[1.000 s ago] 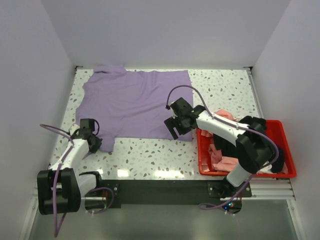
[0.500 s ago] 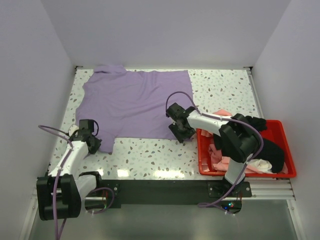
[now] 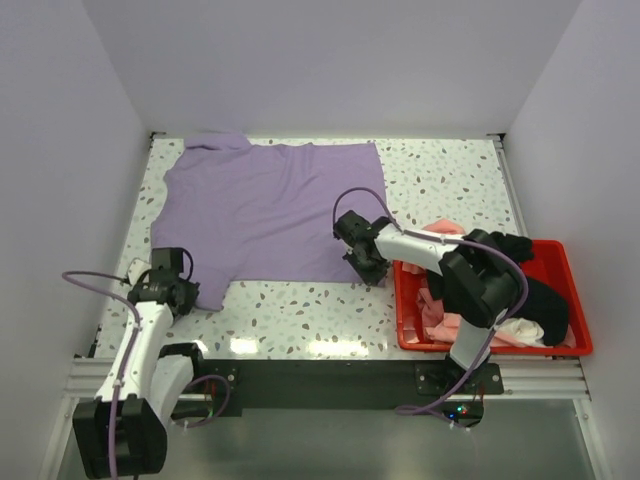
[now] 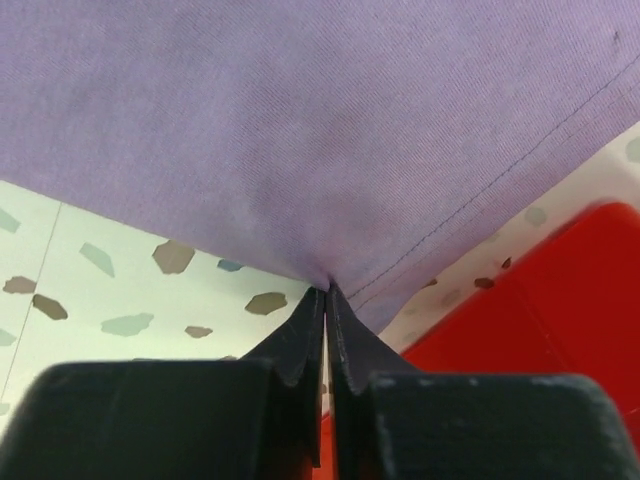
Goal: Fold and stack the t-shirts
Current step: Fold the tshirt
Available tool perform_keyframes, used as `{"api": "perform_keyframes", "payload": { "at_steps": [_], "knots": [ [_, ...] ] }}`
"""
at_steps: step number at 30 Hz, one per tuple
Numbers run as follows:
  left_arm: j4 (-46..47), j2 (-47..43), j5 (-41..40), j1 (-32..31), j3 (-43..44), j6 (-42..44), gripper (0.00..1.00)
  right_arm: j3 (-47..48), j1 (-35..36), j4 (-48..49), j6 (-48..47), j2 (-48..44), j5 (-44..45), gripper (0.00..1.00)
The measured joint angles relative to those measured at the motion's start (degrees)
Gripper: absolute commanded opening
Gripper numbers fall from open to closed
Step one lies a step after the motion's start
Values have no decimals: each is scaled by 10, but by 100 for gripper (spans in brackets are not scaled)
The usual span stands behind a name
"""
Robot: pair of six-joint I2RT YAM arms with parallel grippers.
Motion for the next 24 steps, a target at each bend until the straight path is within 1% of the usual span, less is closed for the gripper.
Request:
{"api": "perform_keyframes", "payload": {
  "at_steps": [8,13,17,24],
  "knots": [
    [-66,-109,1,0,0,-54,0,-16,41,-13,8,-15,-14,0],
    [-99,-128,0,0,2,-69,0,-37,77,-28,24,-47,-27,0],
    [-130,-142,-1,0,21,-77,0,-45,99,-42,38,-79,-39,0],
    [-163,-205,-17,0,57,-85,0,-55,123,-58,48,-108,-44,0]
  ]
}}
